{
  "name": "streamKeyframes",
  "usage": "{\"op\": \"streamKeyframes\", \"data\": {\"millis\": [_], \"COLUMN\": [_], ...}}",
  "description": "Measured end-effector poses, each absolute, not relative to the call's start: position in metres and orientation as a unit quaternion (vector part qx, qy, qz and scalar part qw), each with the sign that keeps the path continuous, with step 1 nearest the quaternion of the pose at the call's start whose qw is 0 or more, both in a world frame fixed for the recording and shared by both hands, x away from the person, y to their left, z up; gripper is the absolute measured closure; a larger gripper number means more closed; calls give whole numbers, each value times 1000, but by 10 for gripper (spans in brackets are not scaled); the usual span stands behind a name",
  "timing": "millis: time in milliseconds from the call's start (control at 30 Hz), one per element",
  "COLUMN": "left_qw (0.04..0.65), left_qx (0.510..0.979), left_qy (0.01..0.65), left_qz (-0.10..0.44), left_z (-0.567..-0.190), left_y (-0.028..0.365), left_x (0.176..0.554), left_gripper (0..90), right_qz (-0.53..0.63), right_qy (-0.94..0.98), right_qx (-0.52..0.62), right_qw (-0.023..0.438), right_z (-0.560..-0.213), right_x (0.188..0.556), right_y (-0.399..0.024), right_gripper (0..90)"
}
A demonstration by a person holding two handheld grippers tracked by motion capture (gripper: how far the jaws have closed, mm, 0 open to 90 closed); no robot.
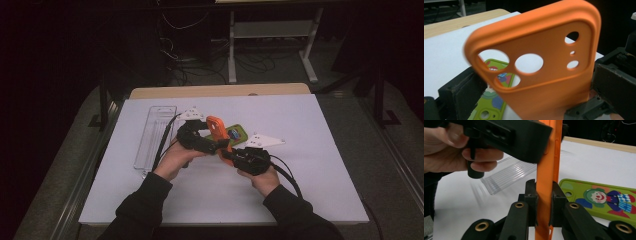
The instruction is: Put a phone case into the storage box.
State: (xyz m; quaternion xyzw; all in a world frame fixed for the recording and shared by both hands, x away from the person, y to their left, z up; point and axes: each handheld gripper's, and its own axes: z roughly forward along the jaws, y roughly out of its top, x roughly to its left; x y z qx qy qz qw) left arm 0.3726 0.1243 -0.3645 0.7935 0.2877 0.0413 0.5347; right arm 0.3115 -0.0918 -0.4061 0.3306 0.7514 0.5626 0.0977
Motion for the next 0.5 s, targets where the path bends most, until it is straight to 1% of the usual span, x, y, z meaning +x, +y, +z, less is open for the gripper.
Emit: {"op": "streamKeyframes", "data": {"millis": [367, 433, 500], "left_qw": [544, 545, 550], "left_qx": [784, 782, 777], "left_qy": [297, 299, 301], "left_qz": [37, 42, 50], "left_z": [-366, -365, -365], "left_y": [120, 121, 122], "left_x": [370, 369, 369], "left_gripper": [0, 14, 70], "right_qz": [555, 552, 550], "right_qy": [759, 762, 763], "right_qx": [325, 324, 323], "right_qw": [101, 101, 102], "right_z": [-408, -409, -409], "right_x": [310, 310, 310], "right_y": [-89, -88, -88], "right_gripper": [781, 781, 781]}}
